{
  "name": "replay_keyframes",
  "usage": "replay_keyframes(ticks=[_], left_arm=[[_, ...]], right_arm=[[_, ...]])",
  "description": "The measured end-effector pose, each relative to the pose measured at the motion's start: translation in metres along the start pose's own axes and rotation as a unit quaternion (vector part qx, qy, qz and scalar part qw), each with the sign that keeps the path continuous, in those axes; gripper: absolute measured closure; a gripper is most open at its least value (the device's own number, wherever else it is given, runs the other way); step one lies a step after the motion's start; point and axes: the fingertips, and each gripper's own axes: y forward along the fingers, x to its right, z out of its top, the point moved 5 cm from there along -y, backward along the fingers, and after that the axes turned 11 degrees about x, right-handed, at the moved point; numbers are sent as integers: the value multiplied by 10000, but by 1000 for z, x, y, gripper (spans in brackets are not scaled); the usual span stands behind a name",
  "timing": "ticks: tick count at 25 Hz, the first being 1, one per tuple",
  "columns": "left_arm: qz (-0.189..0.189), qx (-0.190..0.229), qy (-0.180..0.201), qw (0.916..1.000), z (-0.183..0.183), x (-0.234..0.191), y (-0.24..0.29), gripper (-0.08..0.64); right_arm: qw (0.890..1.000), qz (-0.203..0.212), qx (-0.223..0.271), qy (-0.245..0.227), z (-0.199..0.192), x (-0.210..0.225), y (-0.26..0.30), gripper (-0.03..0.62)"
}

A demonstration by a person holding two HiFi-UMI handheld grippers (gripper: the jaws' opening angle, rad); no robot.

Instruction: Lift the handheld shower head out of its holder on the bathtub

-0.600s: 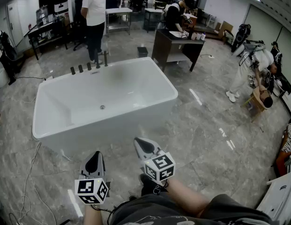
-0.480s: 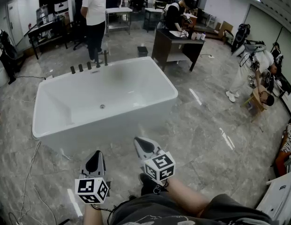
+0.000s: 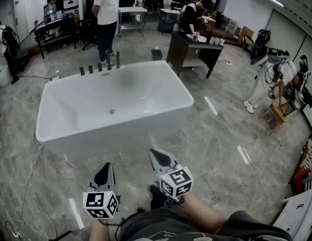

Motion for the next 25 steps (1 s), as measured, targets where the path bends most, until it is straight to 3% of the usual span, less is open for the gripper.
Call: replay_keyframes(ticks=[3,7,12,25], left_arm=[[61,32,-90,9999,-1,0,0,543],[-8,25,-89,10000,-2,3,5,543],[151,-19,-109,9998,-7,-8,15,543],[403,-130,-63,9991,-5,-50,112,543]], right_arm=[[9999,24,108,-56,4,0,-2,566],[9990,-52,296,340,5,8,1,566],[9987,-225,149,432,-11,21,16,565],[9979,-222,6,616,-27,96,127,565]])
